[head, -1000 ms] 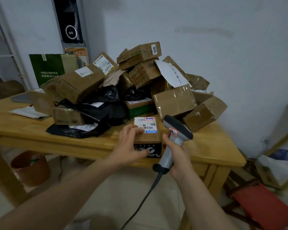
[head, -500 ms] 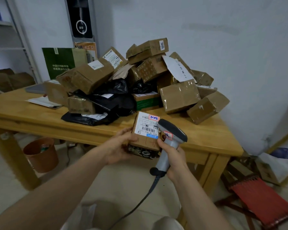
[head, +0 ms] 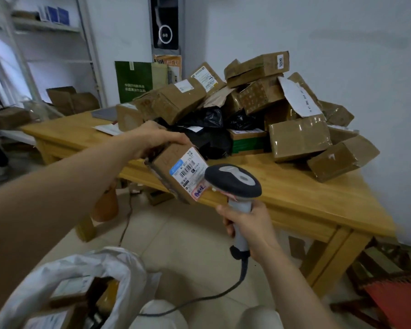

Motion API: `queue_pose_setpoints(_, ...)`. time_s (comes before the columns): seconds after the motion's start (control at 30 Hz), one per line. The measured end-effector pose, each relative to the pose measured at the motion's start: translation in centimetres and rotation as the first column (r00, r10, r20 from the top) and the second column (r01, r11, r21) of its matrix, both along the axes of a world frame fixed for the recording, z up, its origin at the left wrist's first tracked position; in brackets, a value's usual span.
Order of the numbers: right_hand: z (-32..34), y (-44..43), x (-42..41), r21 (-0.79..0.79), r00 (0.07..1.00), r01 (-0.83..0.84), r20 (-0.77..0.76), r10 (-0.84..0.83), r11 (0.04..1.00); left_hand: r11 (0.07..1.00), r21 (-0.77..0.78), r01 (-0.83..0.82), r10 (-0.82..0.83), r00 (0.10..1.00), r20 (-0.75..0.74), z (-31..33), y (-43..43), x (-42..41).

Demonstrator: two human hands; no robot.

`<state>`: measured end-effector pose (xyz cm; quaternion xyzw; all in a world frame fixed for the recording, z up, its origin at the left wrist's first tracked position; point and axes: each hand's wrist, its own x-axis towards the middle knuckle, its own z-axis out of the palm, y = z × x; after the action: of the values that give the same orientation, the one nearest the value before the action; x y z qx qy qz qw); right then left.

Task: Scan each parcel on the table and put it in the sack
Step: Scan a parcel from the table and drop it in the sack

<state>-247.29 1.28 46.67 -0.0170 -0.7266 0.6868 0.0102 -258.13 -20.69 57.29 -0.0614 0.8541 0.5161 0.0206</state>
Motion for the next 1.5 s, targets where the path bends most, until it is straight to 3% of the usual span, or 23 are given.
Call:
queue_pose_setpoints(0.2,-0.8,-2.4,1.1,0.25,0.996,-0.072,-0.032,0.083,0.965,0.987,-0.154,-0.044,0.044,0.999,-0.001,0.2,-2.8,0.3)
queue_pose_setpoints(0.6,-0.2,-4.2,1.8,0.391,0.987,-0.092,-0.089,0.137,0.916,0.989,-0.136,-0.064,0.069,0.997,0.031,-1.3,-5.1,-0.1)
queue_pose_setpoints(0.93,0.0,-5.0,1.8,0.383,0.984,-0.126,-0.073,0.165,0.915,0.991,-0.108,-0.084,0.089,0.995,0.042,-1.7,-6.2,0.1)
queue_pose_setpoints(1.1,-0.4,-6.2,1.6,0.282,0.978,-0.202,0.005,0.209,0.938,0.987,-0.048,-0.154,0.159,0.98,0.119,-3.4,-8.3,1.3)
queue_pose_setpoints(1.3,-3.2,-9.9,1.1,0.121,0.94,-0.313,0.181,0.289,0.942,0.902,0.107,-0.418,0.373,0.88,0.295,-13.5,-16.9,5.6)
queue_pose_setpoints(1.5,-7.0,-15.7,0.5,0.025,0.857,-0.406,0.358,0.371,0.913,0.681,0.141,-0.718,0.564,0.638,0.525,-27.6,-24.8,12.4)
